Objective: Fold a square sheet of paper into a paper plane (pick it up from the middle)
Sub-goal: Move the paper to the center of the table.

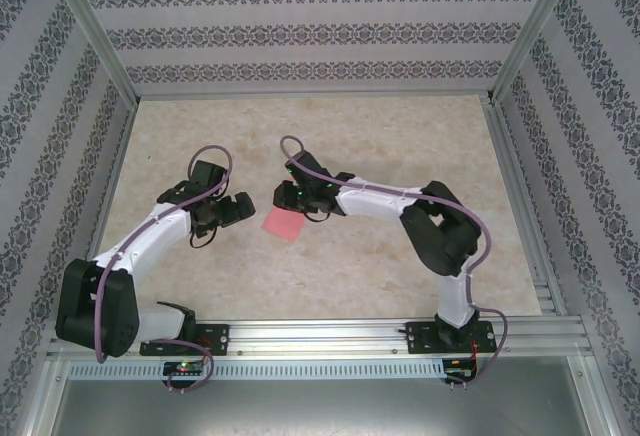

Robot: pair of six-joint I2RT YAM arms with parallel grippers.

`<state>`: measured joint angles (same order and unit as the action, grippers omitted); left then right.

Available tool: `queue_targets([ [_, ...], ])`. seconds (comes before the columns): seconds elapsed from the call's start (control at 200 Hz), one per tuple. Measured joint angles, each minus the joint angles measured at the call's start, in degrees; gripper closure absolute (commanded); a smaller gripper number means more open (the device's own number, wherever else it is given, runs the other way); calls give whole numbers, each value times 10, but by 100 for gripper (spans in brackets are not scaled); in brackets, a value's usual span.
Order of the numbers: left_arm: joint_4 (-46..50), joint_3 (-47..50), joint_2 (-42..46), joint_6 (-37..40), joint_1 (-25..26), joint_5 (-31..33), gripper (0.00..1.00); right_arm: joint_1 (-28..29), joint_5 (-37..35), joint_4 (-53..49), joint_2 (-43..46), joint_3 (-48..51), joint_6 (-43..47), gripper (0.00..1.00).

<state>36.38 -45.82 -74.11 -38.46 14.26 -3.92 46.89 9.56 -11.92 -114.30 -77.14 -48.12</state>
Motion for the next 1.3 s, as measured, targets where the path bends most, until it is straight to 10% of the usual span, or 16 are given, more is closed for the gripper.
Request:
queue_targets([
  [0.809, -43, 4, -9, 17, -3, -103, 10, -16, 123, -101, -16, 36, 207, 72],
  [1.299, -186, 47, -52, -43, 134, -188, 75, -17, 65, 85, 153, 219, 7, 96],
])
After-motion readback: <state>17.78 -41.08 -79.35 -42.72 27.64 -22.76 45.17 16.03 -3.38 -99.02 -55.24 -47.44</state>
